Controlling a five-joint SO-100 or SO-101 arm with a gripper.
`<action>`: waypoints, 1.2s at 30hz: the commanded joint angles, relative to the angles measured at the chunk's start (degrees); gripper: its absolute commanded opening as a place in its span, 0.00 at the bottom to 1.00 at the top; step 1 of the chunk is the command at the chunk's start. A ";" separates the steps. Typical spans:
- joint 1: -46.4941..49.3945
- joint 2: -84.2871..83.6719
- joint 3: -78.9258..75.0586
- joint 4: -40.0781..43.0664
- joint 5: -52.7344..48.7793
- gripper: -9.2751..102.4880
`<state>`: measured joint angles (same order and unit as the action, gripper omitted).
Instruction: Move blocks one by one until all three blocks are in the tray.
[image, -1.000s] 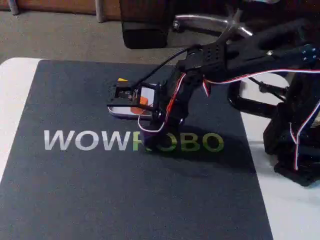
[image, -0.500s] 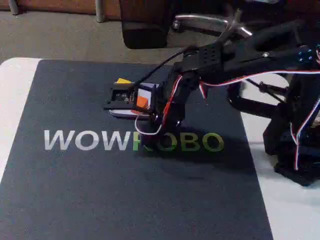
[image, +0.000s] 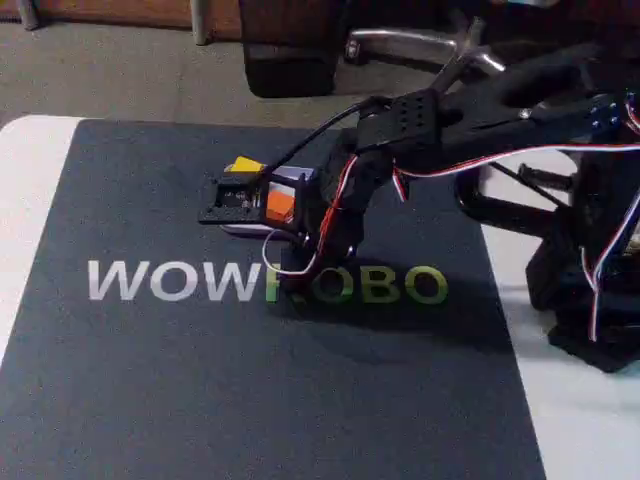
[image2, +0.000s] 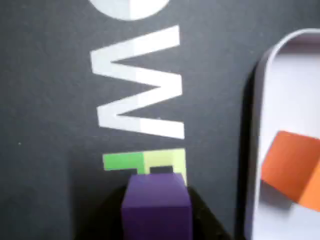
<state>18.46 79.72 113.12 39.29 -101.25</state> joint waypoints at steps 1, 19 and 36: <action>0.70 1.67 -2.29 -0.26 1.58 0.01; 11.69 32.17 14.41 0.62 5.80 0.01; 22.76 10.99 1.76 -14.15 7.82 0.01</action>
<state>39.73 90.53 117.95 26.02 -92.64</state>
